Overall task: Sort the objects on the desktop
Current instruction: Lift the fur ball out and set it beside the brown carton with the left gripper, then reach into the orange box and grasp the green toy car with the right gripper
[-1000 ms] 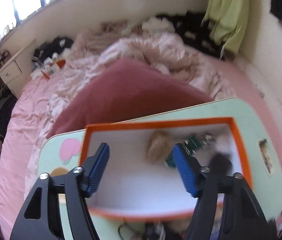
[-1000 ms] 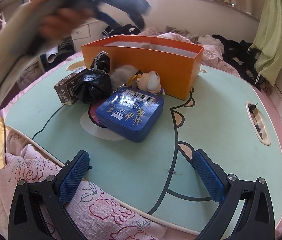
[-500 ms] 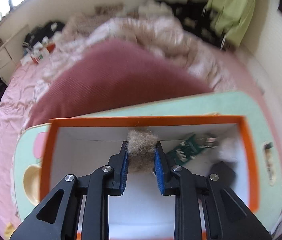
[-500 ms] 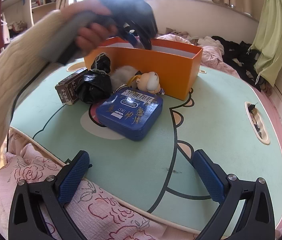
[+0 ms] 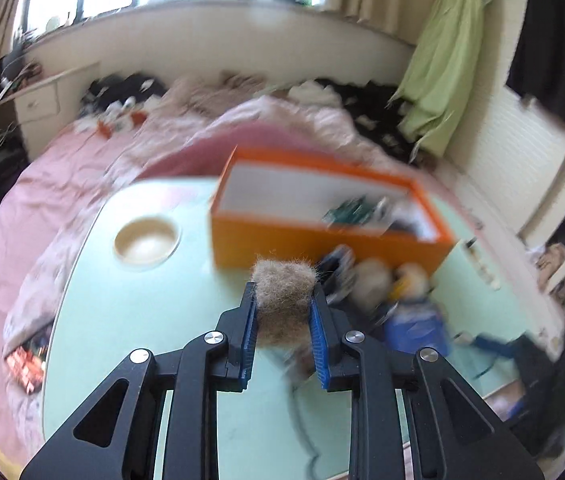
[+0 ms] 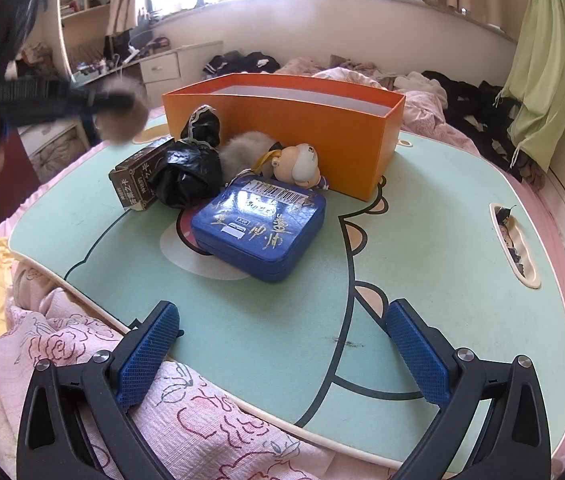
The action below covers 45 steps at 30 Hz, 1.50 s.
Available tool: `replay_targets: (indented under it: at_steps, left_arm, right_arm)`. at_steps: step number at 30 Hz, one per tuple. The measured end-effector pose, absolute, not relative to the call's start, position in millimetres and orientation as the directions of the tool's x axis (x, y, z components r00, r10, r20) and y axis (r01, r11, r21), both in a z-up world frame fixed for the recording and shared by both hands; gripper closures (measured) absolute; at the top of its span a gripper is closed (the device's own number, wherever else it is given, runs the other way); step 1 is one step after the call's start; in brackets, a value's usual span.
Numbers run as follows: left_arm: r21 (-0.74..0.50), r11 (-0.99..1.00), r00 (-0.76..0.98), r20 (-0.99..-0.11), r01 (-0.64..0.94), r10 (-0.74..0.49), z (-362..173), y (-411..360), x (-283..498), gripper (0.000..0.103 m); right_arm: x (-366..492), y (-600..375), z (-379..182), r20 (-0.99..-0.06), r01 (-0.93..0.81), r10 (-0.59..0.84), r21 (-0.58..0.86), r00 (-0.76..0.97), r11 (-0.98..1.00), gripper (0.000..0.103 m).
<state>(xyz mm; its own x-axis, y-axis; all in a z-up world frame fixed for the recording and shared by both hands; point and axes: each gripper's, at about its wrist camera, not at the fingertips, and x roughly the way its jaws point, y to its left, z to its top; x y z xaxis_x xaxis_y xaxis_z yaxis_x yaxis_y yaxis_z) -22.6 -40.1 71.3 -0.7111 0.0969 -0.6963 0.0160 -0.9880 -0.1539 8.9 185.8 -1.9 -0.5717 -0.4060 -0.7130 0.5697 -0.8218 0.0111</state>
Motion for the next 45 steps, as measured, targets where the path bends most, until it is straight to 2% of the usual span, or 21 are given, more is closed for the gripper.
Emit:
replay_targets:
  at_steps: [3,6,8,11,12,19,22,23,25,26,30,45]
  left_arm:
    - [-0.181,-0.983,-0.692,-0.709,-0.012,0.139,56,-38,-30,0.077]
    - [-0.215,-0.976,-0.705,-0.688,-0.028,0.172,51,-32,-26,0.066]
    - [-0.243,-0.968,-0.724,-0.658,-0.056,0.207,54,-28,-17,0.041]
    - [-0.231,-0.972,-0.777,-0.601,-0.052,0.185,61,-29,-2,0.024]
    - [-0.211,-0.977,-0.789,-0.593,-0.037,0.158,62,-30,4,0.022]
    - [-0.049,-0.999,-0.785,-0.62,0.023,0.012,37,-25,36,0.021]
    - [-0.052,-0.999,-0.739,-0.672,-0.017,0.048,15,-16,26,0.021]
    - [-0.039,-0.999,-0.719,-0.693,-0.027,0.047,5,-10,20,0.014]
    - [0.049,-0.999,-0.776,-0.63,-0.001,-0.03,1,4,24,0.0]
    - [0.059,-0.998,-0.783,-0.621,-0.004,-0.033,1,7,25,0.0]
    - [-0.008,-1.0,-0.77,-0.638,-0.029,0.027,1,0,21,0.0]
    - [0.005,-1.0,-0.777,-0.63,-0.022,0.013,0,1,24,0.0]
  right_arm:
    - [9,186,-2,-0.714,0.569,-0.405,0.011,-0.571,-0.822,0.0]
    - [9,187,-2,-0.714,0.57,-0.406,0.011,-0.571,-0.822,0.0]
    - [9,187,-2,-0.714,0.57,-0.406,0.012,-0.571,-0.822,0.0]
    - [9,187,-3,-0.714,0.569,-0.406,0.013,-0.57,-0.822,0.0]
    - [9,187,-3,-0.715,0.569,-0.405,0.012,-0.57,-0.822,0.0]
    - [8,187,-5,-0.718,0.567,-0.403,0.014,-0.567,-0.823,0.0]
    - [8,187,-5,-0.718,0.567,-0.402,0.013,-0.568,-0.824,0.0]
    - [8,187,-6,-0.719,0.567,-0.402,0.013,-0.567,-0.824,0.0]
    - [7,188,-8,-0.721,0.566,-0.398,0.011,-0.567,-0.824,0.0]
    - [7,188,-9,-0.721,0.565,-0.398,0.011,-0.567,-0.825,0.0]
    - [5,192,-12,-0.721,0.564,-0.403,0.021,-0.563,-0.826,0.0]
    - [5,193,-13,-0.722,0.563,-0.404,0.024,-0.562,-0.826,0.0]
